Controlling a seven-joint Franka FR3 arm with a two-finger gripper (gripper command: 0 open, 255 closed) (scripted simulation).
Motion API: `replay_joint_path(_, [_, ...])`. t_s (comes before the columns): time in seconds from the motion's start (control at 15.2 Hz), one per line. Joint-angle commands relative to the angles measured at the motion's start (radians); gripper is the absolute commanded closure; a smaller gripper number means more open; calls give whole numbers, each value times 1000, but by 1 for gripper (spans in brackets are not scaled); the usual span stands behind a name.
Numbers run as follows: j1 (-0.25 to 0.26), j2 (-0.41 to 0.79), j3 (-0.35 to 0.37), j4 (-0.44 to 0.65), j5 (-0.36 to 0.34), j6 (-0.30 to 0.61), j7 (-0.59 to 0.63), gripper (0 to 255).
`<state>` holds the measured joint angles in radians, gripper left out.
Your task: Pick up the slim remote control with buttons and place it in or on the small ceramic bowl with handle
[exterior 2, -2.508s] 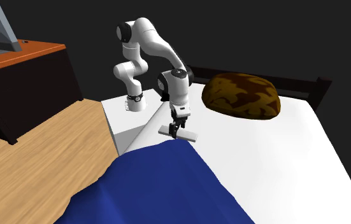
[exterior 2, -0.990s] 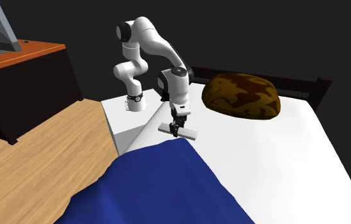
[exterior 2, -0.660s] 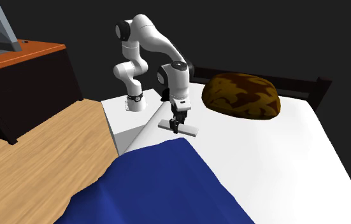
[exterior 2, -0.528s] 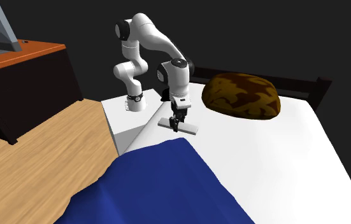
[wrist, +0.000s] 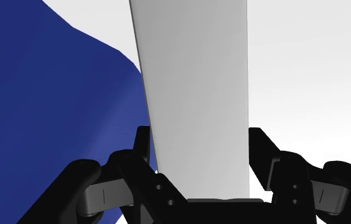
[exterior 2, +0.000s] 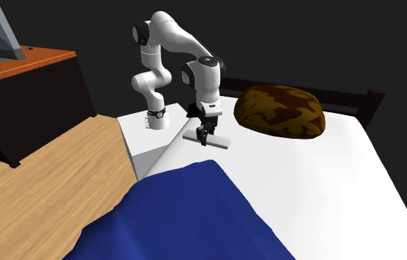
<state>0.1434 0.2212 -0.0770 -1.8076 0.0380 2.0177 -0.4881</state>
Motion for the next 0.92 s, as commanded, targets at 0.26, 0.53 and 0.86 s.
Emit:
replay_joint_path(0.26, [-1,-20,-1,58,-3,-78,1,255])
replay_joint_path(0.53, [-1,-30,-2,99,-4,-129,2,255])
replay_joint_path(0.86, [28,-178,17,-83,-16,-93,52,255])
